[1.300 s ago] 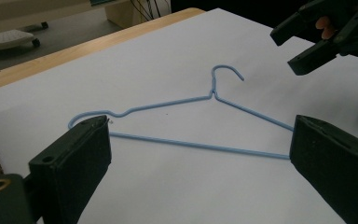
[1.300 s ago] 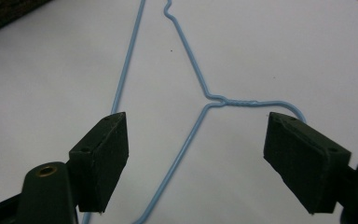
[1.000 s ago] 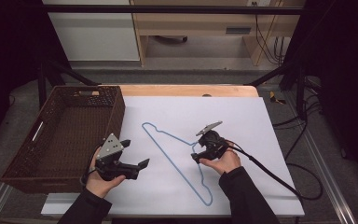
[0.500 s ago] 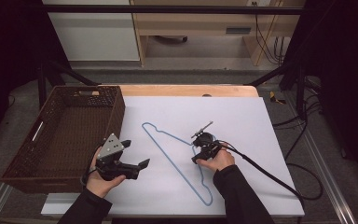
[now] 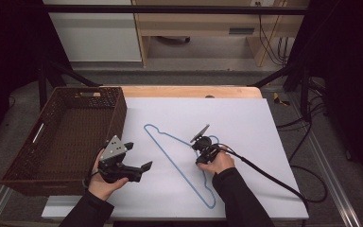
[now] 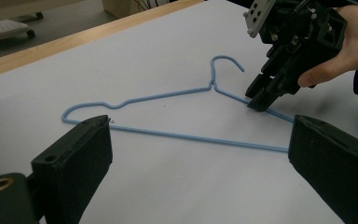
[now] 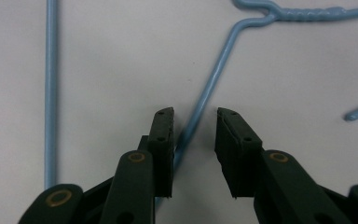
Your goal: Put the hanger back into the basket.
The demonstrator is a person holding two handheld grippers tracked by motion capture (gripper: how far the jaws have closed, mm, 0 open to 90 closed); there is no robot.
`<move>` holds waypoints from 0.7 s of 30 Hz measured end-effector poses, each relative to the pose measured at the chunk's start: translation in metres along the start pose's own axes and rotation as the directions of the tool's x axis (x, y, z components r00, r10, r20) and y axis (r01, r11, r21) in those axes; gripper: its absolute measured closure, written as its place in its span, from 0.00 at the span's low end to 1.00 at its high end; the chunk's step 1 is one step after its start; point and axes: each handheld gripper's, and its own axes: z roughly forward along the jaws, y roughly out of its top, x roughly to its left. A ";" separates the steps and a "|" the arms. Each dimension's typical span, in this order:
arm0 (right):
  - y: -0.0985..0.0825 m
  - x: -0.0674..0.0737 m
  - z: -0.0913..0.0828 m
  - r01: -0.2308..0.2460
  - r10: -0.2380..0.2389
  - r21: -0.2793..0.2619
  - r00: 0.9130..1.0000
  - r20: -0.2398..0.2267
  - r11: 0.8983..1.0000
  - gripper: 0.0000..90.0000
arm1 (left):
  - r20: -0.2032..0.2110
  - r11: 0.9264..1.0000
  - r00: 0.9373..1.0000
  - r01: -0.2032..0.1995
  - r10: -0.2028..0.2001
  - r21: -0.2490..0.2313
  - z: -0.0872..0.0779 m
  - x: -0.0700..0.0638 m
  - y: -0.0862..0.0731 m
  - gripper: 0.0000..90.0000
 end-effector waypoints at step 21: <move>0.009 -0.008 0.000 -0.110 0.111 0.076 0.994 -0.008 0.991 0.92 | 0.001 1.000 1.000 -0.006 0.006 0.014 0.002 -0.002 0.000 0.07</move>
